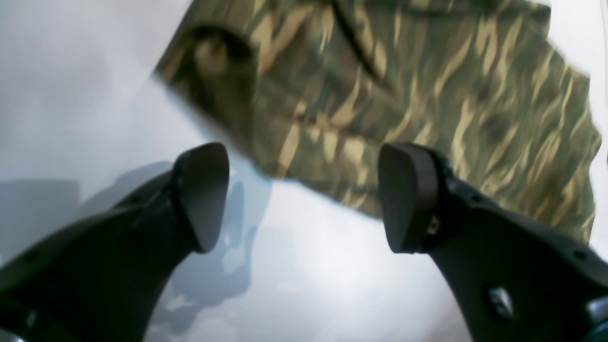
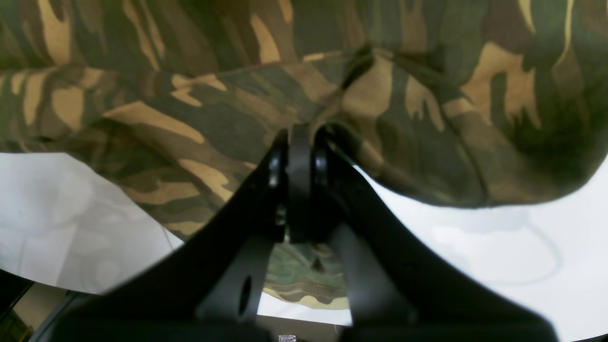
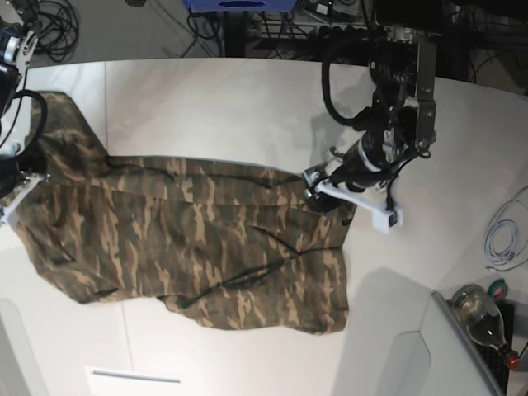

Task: Layout the t-shirt on the table in an organized manner, then fold the t-shirt properly
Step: 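Move the left gripper to the shirt's side edge, then grasp the shirt side edge with the left gripper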

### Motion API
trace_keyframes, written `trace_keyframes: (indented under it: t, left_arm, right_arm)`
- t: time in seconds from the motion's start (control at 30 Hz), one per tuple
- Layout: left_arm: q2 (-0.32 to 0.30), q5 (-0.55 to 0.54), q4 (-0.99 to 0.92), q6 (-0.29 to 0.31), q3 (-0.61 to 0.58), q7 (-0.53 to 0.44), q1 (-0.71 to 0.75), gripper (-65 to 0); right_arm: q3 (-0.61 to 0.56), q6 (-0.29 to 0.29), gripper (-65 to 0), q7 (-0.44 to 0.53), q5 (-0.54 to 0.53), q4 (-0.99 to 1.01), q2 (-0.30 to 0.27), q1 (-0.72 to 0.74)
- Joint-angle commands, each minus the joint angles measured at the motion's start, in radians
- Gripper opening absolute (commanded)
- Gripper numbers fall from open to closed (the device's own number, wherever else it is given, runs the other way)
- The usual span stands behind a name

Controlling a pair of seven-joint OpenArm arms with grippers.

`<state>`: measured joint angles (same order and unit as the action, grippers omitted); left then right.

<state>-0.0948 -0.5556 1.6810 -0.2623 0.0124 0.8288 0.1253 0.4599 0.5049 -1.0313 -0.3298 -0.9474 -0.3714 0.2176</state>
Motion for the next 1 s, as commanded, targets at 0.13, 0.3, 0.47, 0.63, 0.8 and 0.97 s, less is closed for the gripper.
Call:
trace_keyframes:
  t: [0.13, 0.3, 0.47, 0.63, 0.8, 0.97]
  left_arm:
    - [-0.053, -0.001, -0.014, 0.001, 0.004, -0.142, 0.07, -22.2]
    - [-0.105, 0.001, -0.077, 0.002, -0.012, -0.342, 0.109, -47.7]
    - [-0.115, 0.002, -0.192, 0.047, -0.012, -0.401, 0.055, -65.0]
    - [-0.107, 0.002, -0.247, 0.06, -0.041, -0.405, -0.016, -65.0]
    - [-0.105, 0.002, -0.368, 0.06, -0.165, -0.405, -0.128, -65.0]
    - [-0.101, 0.001, -0.348, 0.059, -0.299, -0.406, -0.152, -65.0]
  right_arm:
    - [0.003, 0.002, -64.7, 0.009, -0.007, -0.015, -0.022, 0.022]
    - [0.003, 0.002, -64.7, 0.009, -0.007, -0.015, -0.021, 0.022]
    - [0.003, 0.002, -64.7, 0.009, -0.007, -0.015, -0.021, 0.022]
    - [0.003, 0.002, -64.7, 0.009, -0.007, -0.015, -0.021, 0.022]
    - [0.003, 0.002, -64.7, 0.009, -0.007, -0.015, -0.021, 0.022]
    - [0.003, 0.002, -64.7, 0.009, -0.007, -0.015, -0.021, 0.022]
